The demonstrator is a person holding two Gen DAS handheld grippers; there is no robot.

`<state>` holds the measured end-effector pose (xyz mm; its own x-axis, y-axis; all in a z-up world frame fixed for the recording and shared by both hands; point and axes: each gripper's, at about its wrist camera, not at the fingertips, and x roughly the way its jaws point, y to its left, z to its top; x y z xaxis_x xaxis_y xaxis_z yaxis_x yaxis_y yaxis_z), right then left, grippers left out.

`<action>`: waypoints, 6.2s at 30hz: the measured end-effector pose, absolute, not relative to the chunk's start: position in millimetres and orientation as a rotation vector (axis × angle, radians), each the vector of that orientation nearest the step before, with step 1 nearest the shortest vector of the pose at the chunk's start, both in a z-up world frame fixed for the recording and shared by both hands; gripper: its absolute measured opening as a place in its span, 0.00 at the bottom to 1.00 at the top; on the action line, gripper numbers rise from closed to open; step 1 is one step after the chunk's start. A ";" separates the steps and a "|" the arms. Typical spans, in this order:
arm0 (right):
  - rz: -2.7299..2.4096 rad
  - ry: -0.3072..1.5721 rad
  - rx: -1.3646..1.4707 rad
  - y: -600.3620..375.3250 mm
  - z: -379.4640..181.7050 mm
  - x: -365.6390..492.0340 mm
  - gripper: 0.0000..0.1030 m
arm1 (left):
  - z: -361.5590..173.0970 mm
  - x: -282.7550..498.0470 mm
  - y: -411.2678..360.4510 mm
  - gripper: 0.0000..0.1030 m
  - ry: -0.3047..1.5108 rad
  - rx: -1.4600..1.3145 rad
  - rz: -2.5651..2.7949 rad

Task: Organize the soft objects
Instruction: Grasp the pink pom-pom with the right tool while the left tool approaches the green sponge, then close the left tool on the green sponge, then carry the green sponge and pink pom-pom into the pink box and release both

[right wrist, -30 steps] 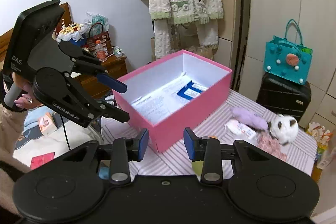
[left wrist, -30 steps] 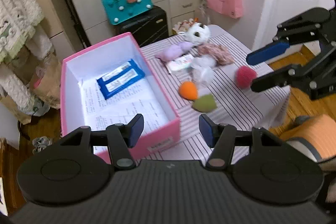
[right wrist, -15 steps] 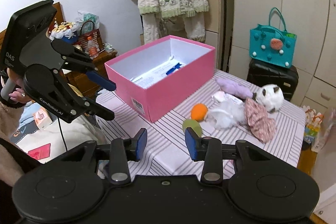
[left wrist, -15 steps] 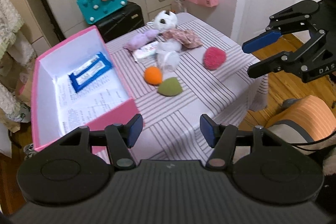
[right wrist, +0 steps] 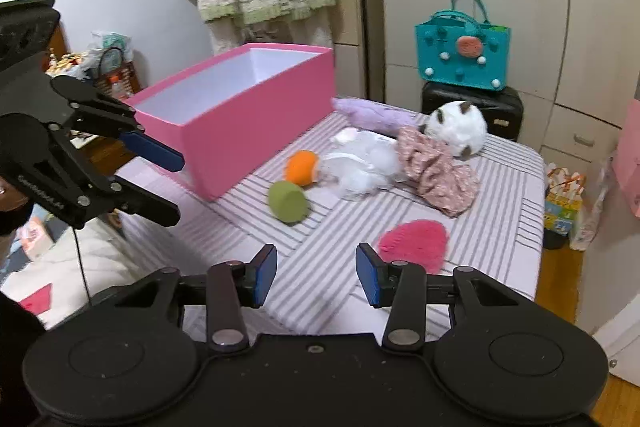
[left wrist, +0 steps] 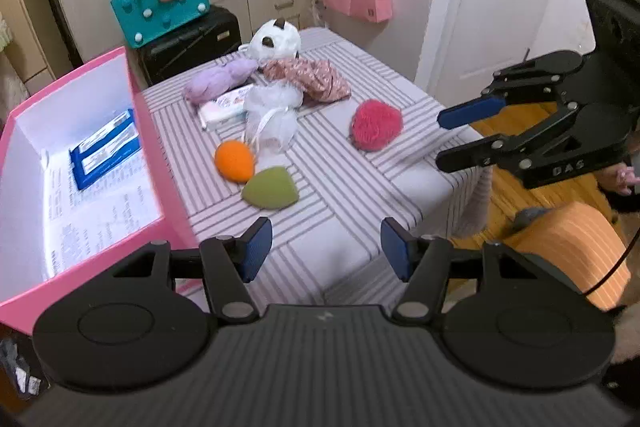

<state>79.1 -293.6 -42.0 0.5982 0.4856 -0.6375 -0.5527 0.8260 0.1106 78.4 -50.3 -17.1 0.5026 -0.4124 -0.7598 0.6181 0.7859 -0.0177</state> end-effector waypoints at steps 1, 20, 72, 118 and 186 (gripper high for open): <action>0.599 0.701 -0.102 -295.6 -45.8 81.4 0.48 | -20.6 79.8 -53.8 0.58 0.825 0.265 -0.631; 0.428 0.581 -0.121 -306.2 -116.6 115.5 0.58 | -72.1 132.1 -81.9 0.58 0.703 0.041 -0.443; 0.391 0.566 -0.101 -294.3 -131.2 121.4 0.51 | -115.1 140.8 -85.2 0.46 0.698 0.154 -0.332; 0.888 0.847 0.003 -215.3 -33.5 94.1 0.52 | -34.4 61.2 5.2 0.46 0.826 0.234 -0.475; 0.845 0.799 -0.271 -78.6 -0.2 335.4 0.71 | -19.0 325.3 98.8 0.69 0.833 0.366 -0.235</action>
